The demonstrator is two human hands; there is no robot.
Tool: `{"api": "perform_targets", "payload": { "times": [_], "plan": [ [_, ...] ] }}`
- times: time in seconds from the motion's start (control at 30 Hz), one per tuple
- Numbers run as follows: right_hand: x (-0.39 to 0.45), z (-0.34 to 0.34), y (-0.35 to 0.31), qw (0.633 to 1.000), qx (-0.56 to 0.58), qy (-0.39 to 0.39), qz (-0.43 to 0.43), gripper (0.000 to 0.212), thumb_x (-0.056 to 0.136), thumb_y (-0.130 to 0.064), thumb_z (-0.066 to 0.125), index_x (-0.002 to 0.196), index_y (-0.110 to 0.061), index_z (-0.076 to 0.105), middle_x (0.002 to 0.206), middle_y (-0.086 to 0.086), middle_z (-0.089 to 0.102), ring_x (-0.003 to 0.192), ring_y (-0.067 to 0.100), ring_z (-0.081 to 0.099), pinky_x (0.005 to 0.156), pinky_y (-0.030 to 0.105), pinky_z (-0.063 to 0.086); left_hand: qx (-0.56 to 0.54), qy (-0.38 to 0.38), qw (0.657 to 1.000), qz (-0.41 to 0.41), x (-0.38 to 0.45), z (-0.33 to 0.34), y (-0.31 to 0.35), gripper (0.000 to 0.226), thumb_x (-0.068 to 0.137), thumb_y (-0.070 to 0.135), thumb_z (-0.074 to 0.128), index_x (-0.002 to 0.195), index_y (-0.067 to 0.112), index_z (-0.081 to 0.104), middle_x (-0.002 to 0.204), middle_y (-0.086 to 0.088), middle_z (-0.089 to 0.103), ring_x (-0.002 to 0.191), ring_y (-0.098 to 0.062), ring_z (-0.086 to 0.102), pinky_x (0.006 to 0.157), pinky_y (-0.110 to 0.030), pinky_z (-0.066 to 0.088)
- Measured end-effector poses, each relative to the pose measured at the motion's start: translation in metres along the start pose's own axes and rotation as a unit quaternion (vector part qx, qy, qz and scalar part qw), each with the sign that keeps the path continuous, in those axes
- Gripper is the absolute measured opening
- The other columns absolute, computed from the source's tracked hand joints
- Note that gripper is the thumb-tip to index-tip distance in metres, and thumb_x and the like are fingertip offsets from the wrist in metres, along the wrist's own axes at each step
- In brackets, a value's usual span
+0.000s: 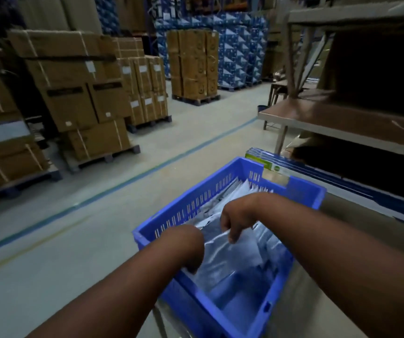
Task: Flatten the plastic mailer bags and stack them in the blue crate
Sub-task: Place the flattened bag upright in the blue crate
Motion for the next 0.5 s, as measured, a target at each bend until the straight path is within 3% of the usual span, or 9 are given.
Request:
{"api": "perform_targets", "payload": {
  "times": [0.07, 0.2, 0.4, 0.5],
  "plan": [
    [0.021, 0.013, -0.013, 0.998, -0.055, -0.018, -0.023, 0.021, 0.086, -0.032, 0.085, 0.097, -0.023, 0.069, 0.088, 0.001, 0.066, 0.073, 0.021, 0.060, 0.063, 0.024, 0.053, 0.029, -0.006, 1.000, -0.007, 0.011, 0.008, -0.007, 0.049, 0.080, 0.036, 0.088, 0.124, 0.020, 0.072, 0.124, -0.001, 0.071, 0.113, -0.026, 0.070, 0.085, -0.039, 0.054],
    [0.056, 0.026, -0.031, 0.987, -0.142, -0.003, -0.069, 0.029, 0.090, -0.031, 0.077, 0.118, -0.026, 0.072, 0.093, -0.001, 0.071, 0.078, 0.023, 0.065, 0.071, 0.031, 0.047, 0.061, -0.021, 0.998, -0.002, 0.030, 0.019, -0.018, 0.065, 0.081, 0.038, 0.087, 0.140, 0.024, 0.061, 0.140, 0.001, 0.063, 0.124, -0.027, 0.065, 0.095, -0.044, 0.055],
    [0.067, -0.003, -0.035, 0.950, -0.238, 0.169, -0.109, 0.026, 0.084, -0.036, 0.069, 0.110, -0.032, 0.071, 0.108, -0.002, 0.068, 0.099, 0.029, 0.065, 0.076, 0.039, 0.055, 0.114, 0.014, 0.993, 0.005, 0.044, 0.006, -0.032, 0.064, 0.086, 0.038, 0.082, 0.143, 0.020, 0.058, 0.141, 0.001, 0.062, 0.128, -0.027, 0.063, 0.096, -0.045, 0.054],
    [0.068, -0.007, -0.036, 0.937, -0.285, 0.162, -0.119, 0.042, 0.083, -0.044, 0.076, 0.122, -0.035, 0.068, 0.114, -0.002, 0.065, 0.107, 0.028, 0.062, 0.080, 0.042, 0.055, 0.154, 0.005, 0.988, 0.014, 0.049, 0.006, -0.036, 0.063, 0.088, 0.038, 0.081, 0.144, 0.022, 0.058, 0.143, 0.001, 0.061, 0.129, -0.028, 0.062, 0.097, -0.044, 0.052]
  ]
}}
Point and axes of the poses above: each hand's wrist, its own x-axis towards the middle knuckle, its own z-axis out of the palm, y = z × x, the point moved 7 cm from there along x, towards the middle knuckle
